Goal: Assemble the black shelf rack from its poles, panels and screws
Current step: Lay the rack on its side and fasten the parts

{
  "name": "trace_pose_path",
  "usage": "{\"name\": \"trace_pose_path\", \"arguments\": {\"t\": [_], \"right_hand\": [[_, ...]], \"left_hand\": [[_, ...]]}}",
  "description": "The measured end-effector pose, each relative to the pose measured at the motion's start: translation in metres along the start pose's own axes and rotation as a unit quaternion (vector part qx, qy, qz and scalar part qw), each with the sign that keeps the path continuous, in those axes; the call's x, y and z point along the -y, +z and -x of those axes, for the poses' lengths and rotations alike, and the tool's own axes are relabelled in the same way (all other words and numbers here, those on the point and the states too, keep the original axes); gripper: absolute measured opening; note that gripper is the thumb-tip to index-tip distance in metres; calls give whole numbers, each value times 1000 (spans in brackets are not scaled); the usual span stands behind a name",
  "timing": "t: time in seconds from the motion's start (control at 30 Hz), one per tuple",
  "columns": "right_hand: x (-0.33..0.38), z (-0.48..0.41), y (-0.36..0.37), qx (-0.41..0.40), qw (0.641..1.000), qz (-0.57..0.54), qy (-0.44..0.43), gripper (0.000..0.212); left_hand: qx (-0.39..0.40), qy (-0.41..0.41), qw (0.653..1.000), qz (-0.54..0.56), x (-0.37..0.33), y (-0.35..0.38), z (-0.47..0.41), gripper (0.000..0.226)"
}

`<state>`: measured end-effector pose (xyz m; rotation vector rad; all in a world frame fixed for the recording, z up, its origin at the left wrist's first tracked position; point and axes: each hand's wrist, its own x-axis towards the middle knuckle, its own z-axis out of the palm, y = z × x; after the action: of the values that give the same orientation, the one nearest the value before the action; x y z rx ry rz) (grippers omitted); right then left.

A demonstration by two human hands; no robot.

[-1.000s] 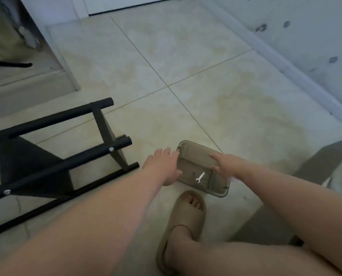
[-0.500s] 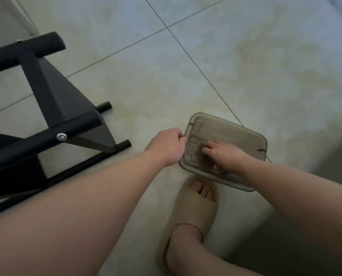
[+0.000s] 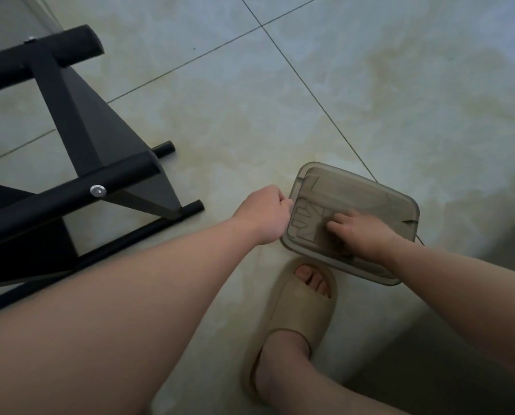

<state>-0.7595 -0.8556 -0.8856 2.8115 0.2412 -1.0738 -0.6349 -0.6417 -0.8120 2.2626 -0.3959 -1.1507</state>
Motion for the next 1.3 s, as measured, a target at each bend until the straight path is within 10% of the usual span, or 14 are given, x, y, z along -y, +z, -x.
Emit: {"name": "trace_pose_path", "arguments": {"t": [0.37,0.67,0.9,1.3], "right_hand": [[16,2,-24,44,983,-137,110,35],[53,87,-198,-30,960,-220,171,9],[143,190,-297,-241,809,-520,134,10],[262,245,-317,-243,750,-615,14,18]], "left_hand": [[7,-23,999,-22,-1,-3,3,23],[38,-16,980,-194,-39,-96,129,35],[-69,43,997,1,-32,-142,252,38],[-188,140,968,87,26,-151,366,14]]}}
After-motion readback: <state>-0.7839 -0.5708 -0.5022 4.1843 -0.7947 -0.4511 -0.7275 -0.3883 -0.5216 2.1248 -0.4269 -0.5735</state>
